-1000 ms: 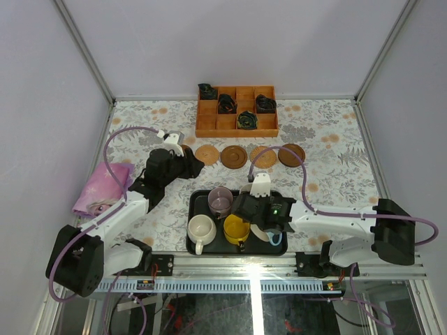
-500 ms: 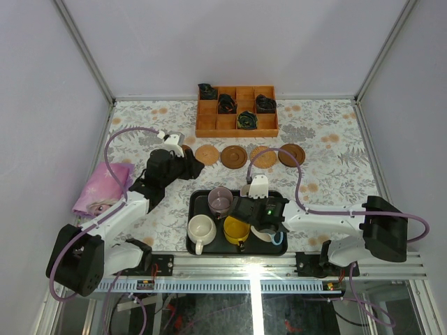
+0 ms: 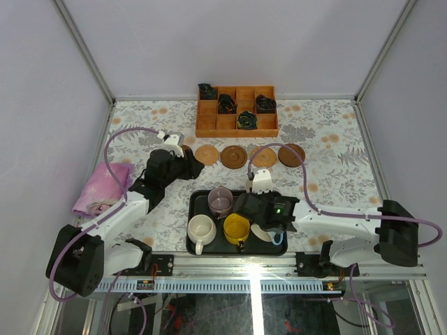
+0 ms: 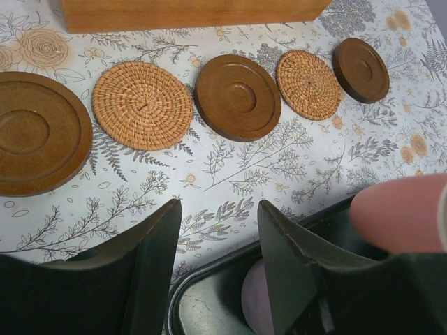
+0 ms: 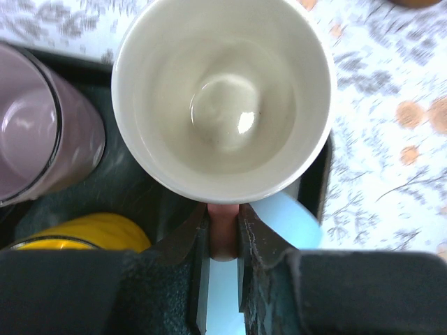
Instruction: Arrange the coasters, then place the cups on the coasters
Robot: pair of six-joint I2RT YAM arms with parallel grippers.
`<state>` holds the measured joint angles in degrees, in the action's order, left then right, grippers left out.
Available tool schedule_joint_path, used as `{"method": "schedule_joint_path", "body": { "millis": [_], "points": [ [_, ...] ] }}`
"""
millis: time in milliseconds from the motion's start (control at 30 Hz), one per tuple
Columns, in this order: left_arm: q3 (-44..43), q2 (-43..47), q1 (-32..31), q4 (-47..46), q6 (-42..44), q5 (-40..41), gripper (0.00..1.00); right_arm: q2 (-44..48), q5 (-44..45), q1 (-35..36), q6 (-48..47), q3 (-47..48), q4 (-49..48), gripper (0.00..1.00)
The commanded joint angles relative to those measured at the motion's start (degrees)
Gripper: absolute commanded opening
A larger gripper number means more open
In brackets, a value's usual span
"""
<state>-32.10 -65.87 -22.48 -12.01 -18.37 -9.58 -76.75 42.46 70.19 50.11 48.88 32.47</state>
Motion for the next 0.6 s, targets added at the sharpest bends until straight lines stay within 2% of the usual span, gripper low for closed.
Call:
{"method": "schedule_joint_path", "body": {
  "millis": [0,167,333,567],
  "points": [
    [0.28,1.51,-0.42,-1.85,0.18,1.1,0.48,6.79,12.96,-3.09,-8.25,3.74,-4.15,0.0],
    [0.14,1.74,-0.37,-1.63,0.27,1.56,0.48,12.6,11.22,-10.17,-16.82,1.16,-10.59,0.0],
    [0.05,1.7,-0.33,-1.55,0.27,1.99,0.48,16.66,6.6,-21.53,-27.88,-0.81,-19.26,0.0],
    [-0.23,1.49,-0.38,-0.6,0.36,3.95,0.48,14.13,-5.06,-37.75,-35.71,-1.62,-26.81,0.0]
  ]
}}
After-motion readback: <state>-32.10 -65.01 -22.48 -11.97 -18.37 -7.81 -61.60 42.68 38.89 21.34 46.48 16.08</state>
